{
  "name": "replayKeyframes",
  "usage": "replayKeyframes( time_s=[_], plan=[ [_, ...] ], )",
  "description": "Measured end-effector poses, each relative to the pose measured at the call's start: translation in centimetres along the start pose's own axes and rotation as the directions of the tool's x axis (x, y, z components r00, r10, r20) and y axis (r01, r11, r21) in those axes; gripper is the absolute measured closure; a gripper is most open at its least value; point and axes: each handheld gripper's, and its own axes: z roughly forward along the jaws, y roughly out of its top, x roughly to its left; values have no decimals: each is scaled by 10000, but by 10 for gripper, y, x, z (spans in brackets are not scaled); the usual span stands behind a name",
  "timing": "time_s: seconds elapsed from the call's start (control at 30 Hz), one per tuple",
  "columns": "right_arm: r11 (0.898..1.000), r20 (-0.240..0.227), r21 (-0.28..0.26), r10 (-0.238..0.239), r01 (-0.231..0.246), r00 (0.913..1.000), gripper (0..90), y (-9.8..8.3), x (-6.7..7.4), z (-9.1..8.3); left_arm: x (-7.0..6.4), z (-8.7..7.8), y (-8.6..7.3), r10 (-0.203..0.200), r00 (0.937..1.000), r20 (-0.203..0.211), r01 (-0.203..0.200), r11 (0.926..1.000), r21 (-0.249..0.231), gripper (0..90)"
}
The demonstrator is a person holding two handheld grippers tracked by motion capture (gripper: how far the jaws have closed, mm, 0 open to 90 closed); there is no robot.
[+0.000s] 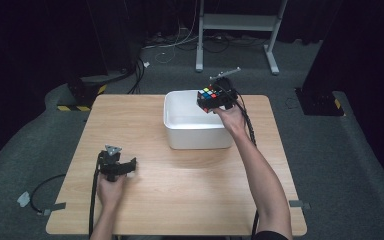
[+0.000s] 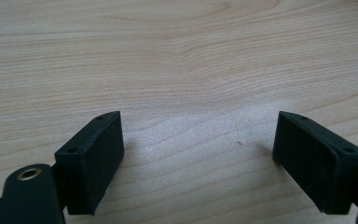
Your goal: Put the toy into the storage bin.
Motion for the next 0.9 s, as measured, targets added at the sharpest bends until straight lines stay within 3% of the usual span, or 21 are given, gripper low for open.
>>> replayKeyframes(
  time_s=[0.9],
  plan=[
    [9938,407,993,467,-506,9981,339,-6,-8,31,0,0,0,-16,10000,15,16,10000,8,166]
  ],
)
